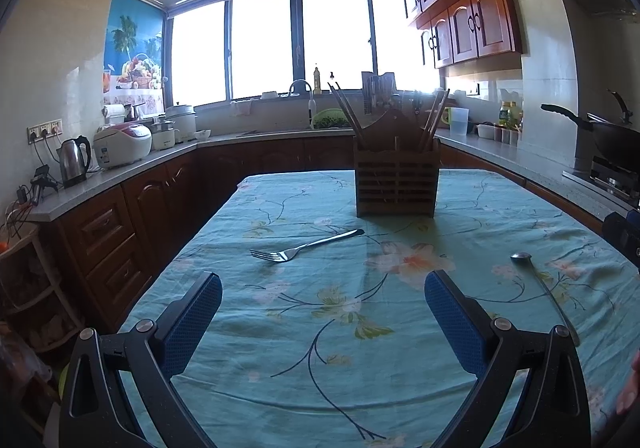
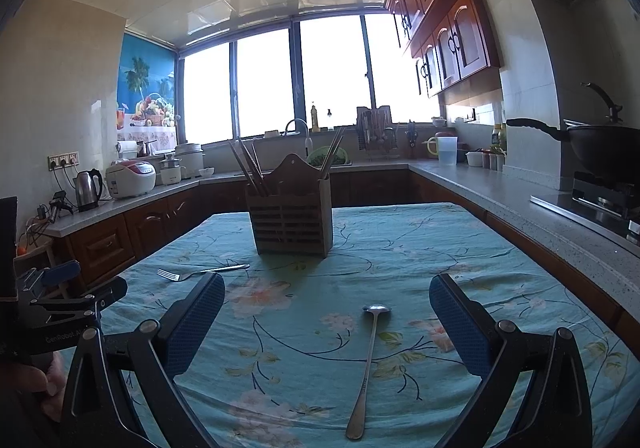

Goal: Organize utensils

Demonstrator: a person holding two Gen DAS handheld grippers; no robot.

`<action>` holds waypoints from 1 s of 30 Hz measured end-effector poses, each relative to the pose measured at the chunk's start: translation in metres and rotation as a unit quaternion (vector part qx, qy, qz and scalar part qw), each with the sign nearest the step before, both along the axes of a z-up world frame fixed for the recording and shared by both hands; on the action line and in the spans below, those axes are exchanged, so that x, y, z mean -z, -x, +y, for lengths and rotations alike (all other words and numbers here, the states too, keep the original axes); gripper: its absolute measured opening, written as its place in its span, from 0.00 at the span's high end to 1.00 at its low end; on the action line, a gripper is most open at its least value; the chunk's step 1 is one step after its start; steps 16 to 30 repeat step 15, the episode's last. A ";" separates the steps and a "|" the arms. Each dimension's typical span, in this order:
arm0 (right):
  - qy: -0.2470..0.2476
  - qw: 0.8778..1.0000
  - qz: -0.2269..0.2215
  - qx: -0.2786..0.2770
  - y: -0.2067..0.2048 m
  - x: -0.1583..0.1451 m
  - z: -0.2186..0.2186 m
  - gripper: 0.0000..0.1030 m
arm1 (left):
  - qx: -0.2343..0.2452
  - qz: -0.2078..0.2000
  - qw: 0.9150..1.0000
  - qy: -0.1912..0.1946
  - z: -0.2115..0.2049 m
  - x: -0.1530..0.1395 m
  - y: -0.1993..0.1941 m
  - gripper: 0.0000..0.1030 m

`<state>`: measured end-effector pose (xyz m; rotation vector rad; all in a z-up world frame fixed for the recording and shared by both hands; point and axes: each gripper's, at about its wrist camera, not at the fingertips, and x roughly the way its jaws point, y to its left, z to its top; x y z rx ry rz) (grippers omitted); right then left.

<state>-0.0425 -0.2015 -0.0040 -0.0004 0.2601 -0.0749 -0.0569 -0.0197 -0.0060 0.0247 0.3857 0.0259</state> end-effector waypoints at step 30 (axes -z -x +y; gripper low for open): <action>-0.016 0.999 0.027 0.000 -0.018 0.000 -0.006 0.00 | 0.002 0.016 1.000 0.019 -0.004 -0.011 -0.010 0.01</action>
